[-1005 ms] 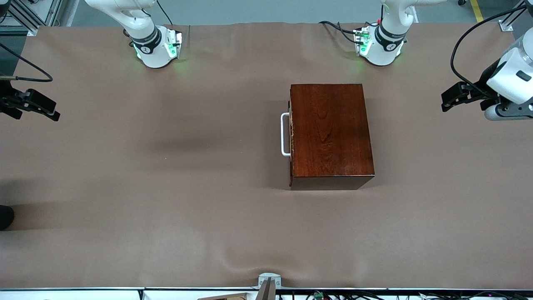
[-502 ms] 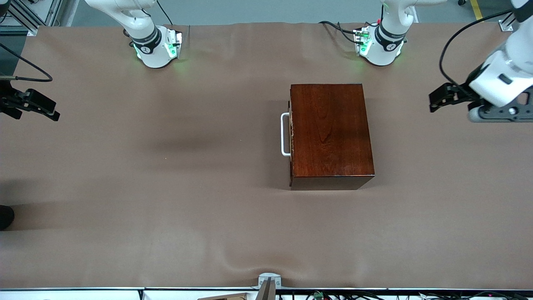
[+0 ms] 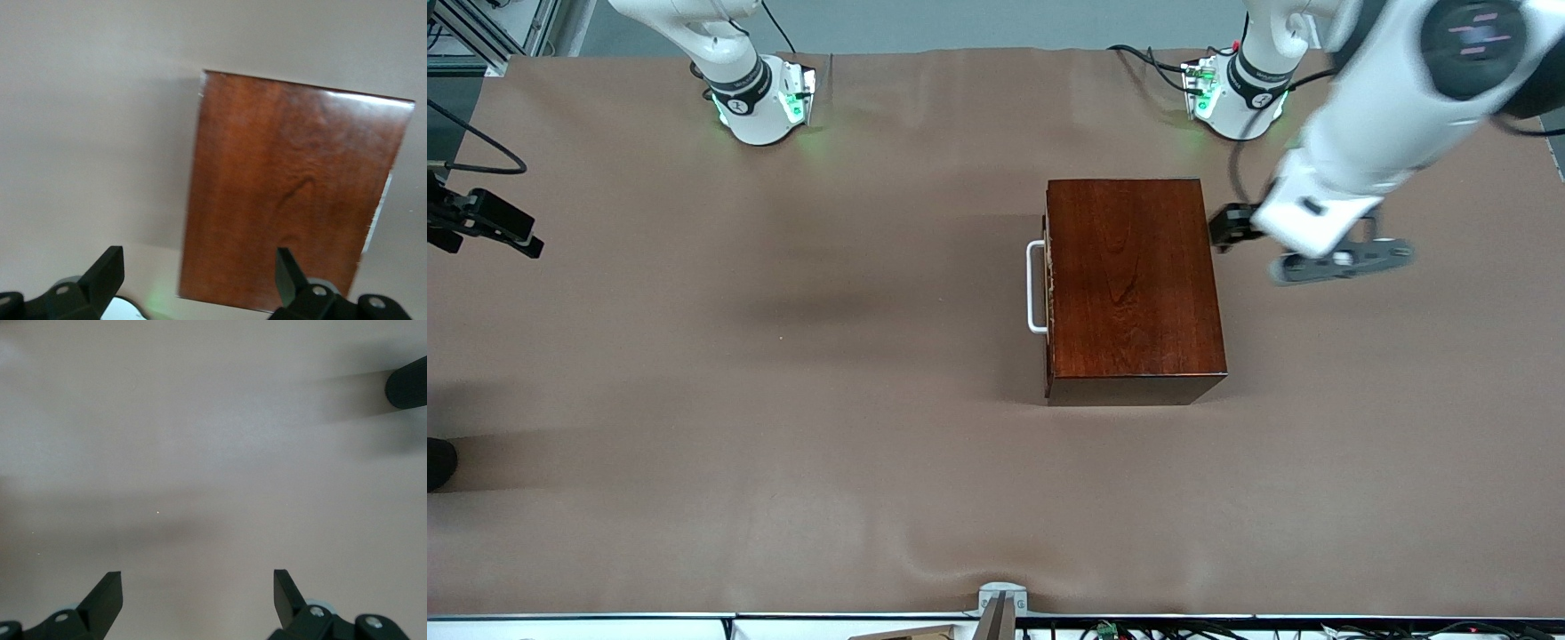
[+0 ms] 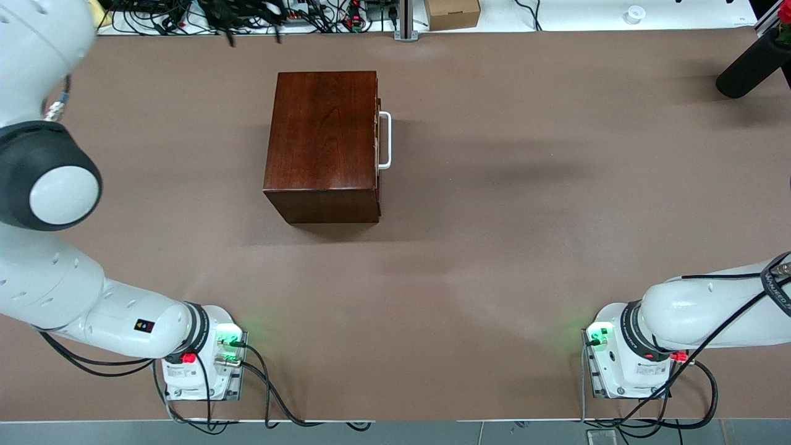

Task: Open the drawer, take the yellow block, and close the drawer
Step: 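Swing the left gripper over the box to the white drawer handle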

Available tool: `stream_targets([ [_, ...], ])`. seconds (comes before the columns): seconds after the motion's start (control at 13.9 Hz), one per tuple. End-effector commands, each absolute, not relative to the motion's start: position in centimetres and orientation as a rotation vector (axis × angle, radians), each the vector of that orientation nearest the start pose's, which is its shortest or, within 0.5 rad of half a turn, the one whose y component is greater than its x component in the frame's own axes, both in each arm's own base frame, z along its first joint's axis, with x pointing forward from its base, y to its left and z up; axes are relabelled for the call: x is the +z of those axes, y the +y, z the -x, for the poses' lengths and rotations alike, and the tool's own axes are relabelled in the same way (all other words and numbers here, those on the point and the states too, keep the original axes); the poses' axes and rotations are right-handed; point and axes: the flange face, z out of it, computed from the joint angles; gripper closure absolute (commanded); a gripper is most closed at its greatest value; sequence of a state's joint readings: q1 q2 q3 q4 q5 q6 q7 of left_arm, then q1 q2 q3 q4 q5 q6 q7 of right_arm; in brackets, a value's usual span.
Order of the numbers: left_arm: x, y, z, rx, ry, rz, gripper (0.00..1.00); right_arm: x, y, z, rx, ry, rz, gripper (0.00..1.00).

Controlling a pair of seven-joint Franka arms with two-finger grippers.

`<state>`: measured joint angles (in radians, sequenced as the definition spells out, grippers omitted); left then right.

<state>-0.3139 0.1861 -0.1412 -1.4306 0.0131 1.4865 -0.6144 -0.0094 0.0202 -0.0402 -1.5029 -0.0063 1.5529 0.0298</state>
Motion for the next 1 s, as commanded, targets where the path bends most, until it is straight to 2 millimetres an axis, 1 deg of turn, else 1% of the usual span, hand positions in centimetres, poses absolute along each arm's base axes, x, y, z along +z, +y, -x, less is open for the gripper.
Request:
stream_targets([
  [0.0,56.3,-31.0,-54.0,0.202,-0.363,3.052,0.0,65.0,-2.8,-55.3,-0.051,0.105,3.152,0.0],
  [0.22,52.8,-38.8,-52.4,0.169,-0.489,3.037,0.0,65.0,-2.3,-55.4,-0.051,0.086,3.153,0.0],
  [0.43,49.6,-44.8,-50.6,0.115,-0.542,3.048,0.0,64.9,-2.4,-55.4,-0.048,0.09,3.153,0.0],
  [0.57,47.7,-48.3,-49.8,0.089,-0.568,3.066,0.0,65.0,-2.4,-55.4,-0.051,0.09,3.153,0.0],
  [0.65,46.6,-49.7,-49.5,0.056,-0.585,3.061,0.0,64.9,-2.4,-55.4,-0.048,0.09,3.153,0.0],
  [0.79,44.9,-52.5,-49.0,-0.049,-0.605,3.088,0.0,65.0,-2.4,-55.4,-0.051,0.09,3.153,0.0],
  [0.93,42.4,-54.5,-48.4,-0.098,-0.622,3.089,0.0,65.0,-2.3,-55.4,-0.051,0.088,3.153,0.0],
])
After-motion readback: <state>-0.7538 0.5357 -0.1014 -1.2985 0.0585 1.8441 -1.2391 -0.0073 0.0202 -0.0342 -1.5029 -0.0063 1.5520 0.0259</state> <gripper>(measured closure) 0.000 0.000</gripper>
